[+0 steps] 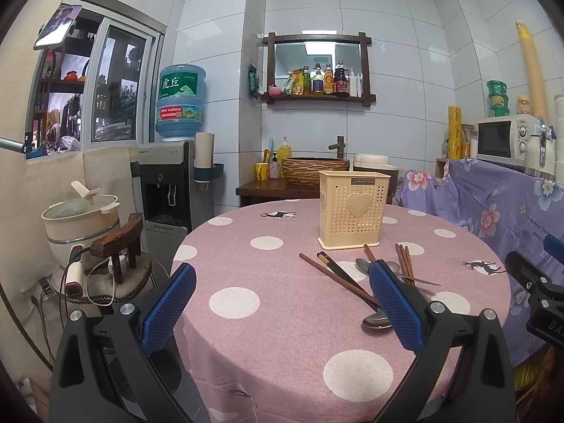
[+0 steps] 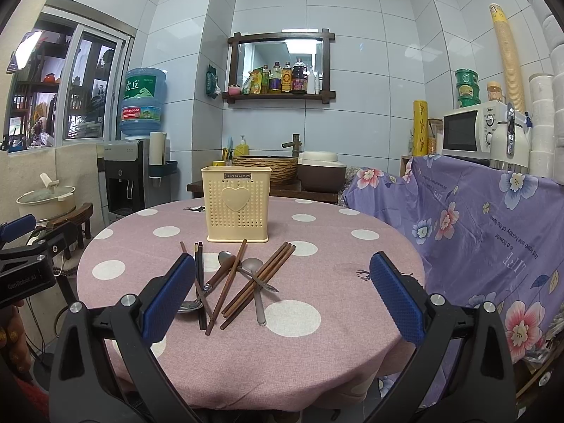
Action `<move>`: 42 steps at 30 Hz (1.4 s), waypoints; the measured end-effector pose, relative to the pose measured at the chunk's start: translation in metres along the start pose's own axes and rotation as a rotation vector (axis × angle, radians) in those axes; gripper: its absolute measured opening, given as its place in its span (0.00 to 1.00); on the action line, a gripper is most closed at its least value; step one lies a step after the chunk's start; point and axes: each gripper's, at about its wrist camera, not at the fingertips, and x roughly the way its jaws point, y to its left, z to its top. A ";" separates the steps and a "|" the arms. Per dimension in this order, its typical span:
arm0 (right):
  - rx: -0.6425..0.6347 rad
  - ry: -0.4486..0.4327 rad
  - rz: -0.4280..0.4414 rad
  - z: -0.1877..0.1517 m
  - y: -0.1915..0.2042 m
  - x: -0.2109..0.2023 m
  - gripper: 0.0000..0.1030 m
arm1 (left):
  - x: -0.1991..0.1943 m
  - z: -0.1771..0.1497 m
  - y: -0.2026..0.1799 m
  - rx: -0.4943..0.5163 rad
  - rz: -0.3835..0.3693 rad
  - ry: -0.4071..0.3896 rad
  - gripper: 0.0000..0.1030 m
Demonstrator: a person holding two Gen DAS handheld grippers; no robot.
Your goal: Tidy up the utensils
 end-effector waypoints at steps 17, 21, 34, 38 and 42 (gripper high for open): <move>-0.001 0.002 0.000 -0.001 0.001 0.001 0.95 | 0.000 0.000 0.001 0.002 0.000 0.000 0.95; -0.001 0.003 0.001 -0.001 0.001 0.002 0.95 | 0.000 -0.001 0.001 0.003 0.000 0.001 0.95; -0.004 0.006 0.000 -0.007 0.006 0.004 0.95 | 0.000 0.000 0.001 0.002 0.000 0.001 0.95; -0.004 0.005 0.000 -0.008 0.006 0.004 0.95 | 0.000 -0.001 0.001 0.003 0.000 0.002 0.95; -0.004 0.007 0.000 -0.007 0.006 0.004 0.95 | 0.000 -0.001 0.001 0.004 0.000 0.001 0.95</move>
